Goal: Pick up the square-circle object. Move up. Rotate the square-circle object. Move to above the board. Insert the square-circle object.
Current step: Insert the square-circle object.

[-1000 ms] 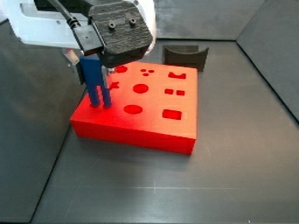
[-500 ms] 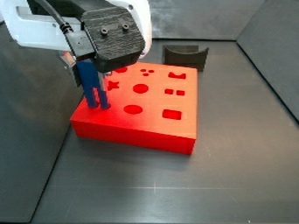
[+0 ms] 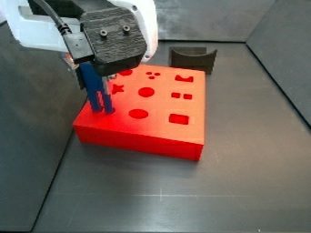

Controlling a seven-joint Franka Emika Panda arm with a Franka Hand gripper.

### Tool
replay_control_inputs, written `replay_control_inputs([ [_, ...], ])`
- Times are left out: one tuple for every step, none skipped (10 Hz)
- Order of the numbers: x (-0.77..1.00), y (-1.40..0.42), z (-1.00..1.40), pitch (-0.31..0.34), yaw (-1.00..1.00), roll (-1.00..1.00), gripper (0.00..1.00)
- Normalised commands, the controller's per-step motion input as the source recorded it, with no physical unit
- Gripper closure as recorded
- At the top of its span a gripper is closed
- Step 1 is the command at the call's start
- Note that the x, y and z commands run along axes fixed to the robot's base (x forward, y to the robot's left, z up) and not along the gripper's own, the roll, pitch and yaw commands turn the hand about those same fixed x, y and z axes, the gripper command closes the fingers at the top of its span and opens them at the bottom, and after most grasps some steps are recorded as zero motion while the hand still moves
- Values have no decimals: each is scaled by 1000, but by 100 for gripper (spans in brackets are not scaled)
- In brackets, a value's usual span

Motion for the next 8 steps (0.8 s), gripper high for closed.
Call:
replay_control_inputs([
  [131, 0, -460, -130, -160, -44, 100],
  [157, 0, -477, -130, -137, -23, 100],
  [123, 0, -500, -131, -103, -9, 100],
  [34, 0, -497, -139, -37, 0, 100],
  [0, 0, -551, -141, 0, 7, 100],
  [0, -40, -637, -140, 0, 83, 100],
  [-29, -23, -711, -167, 0, 107, 100],
  [-31, -57, -803, -189, 0, 147, 100],
])
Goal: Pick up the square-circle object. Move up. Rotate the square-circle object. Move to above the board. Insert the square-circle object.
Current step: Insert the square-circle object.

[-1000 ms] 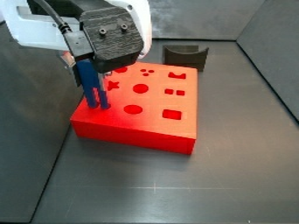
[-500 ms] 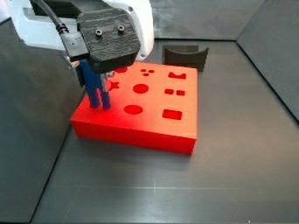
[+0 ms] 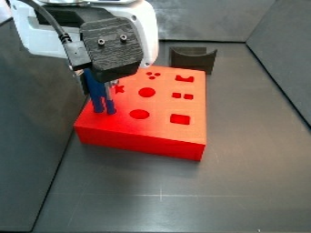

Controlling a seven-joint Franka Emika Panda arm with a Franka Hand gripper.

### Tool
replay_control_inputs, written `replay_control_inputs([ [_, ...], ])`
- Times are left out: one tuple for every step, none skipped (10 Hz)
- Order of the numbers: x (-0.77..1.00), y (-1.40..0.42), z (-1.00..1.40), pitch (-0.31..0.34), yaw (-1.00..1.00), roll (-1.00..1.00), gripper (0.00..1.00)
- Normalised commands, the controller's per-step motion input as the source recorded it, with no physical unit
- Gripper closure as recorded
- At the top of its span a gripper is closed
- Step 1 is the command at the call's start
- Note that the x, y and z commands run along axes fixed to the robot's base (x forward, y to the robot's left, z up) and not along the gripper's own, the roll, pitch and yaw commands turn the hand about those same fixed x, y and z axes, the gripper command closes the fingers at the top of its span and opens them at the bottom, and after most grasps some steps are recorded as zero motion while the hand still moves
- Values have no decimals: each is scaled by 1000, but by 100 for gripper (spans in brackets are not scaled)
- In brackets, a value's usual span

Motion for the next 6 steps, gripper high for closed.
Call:
replay_control_inputs([
  [-9, -103, -854, -163, 0, 160, 100],
  [0, -183, -951, -66, 0, 219, 100],
  [260, -311, -791, 0, 0, 286, 100],
  [531, -363, -749, 0, 0, 269, 100],
  [743, -249, -866, 0, 11, 207, 100],
  [649, -54, -883, -1, 129, 164, 100],
])
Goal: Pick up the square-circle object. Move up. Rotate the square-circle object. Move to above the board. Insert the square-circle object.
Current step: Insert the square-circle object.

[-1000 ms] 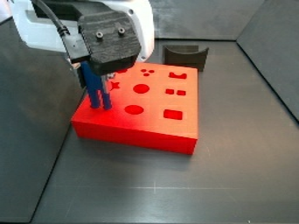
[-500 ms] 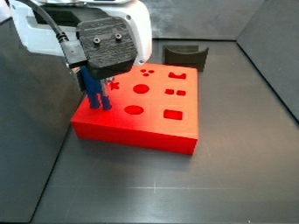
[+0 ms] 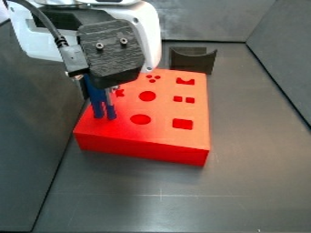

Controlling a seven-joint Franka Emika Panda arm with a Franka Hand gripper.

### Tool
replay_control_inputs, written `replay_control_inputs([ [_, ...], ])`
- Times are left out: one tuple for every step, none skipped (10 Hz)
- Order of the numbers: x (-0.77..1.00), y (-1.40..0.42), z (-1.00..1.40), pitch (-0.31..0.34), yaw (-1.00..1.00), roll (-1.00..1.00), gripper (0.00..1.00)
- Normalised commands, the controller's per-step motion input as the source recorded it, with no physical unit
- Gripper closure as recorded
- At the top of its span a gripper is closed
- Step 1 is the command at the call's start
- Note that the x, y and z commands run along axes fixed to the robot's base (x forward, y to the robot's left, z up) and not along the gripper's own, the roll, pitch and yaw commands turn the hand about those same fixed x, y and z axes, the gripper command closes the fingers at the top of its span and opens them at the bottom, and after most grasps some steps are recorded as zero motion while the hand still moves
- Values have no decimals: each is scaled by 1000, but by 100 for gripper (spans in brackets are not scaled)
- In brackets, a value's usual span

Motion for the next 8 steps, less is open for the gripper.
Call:
replay_control_inputs([
  [431, 0, -786, -39, 343, 151, 100],
  [409, 0, -703, -44, 366, 186, 100],
  [417, 51, -580, -29, 349, 280, 100],
  [434, 46, -569, -7, 323, 329, 100],
  [531, 51, -549, -11, 254, 296, 100],
  [626, 9, -571, -56, 154, 233, 100],
  [609, 0, -586, -96, 100, 266, 100],
  [537, 0, -514, -113, 94, 331, 100],
])
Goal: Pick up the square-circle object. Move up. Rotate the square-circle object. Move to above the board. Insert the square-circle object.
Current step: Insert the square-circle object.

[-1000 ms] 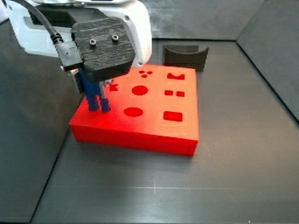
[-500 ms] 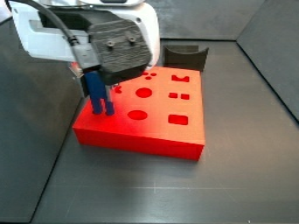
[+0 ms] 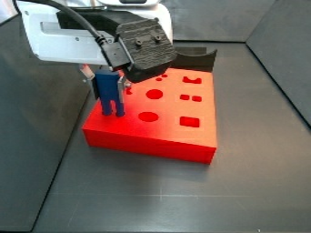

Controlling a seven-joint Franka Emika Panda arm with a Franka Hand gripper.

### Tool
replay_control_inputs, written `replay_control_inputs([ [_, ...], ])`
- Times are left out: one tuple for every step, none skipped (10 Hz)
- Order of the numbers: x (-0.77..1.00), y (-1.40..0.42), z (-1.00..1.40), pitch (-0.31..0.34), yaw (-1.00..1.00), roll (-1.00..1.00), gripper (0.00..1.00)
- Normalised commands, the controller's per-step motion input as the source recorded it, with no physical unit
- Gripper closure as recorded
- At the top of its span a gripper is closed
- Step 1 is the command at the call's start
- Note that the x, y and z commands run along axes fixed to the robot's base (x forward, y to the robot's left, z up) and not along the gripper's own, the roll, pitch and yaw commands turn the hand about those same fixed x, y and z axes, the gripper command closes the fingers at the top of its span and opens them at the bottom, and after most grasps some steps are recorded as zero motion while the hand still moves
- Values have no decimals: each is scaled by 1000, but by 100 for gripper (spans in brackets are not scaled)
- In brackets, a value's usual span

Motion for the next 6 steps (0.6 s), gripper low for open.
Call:
replay_control_inputs([
  [486, 0, -511, -100, 94, 344, 100],
  [360, -71, -440, -93, 71, 394, 100],
  [209, -277, 0, -150, 77, 500, 100],
  [71, -274, 0, -131, 149, 500, 100],
  [11, -311, -223, -104, 86, 500, 100],
  [-49, -14, -266, -46, 0, 164, 100],
])
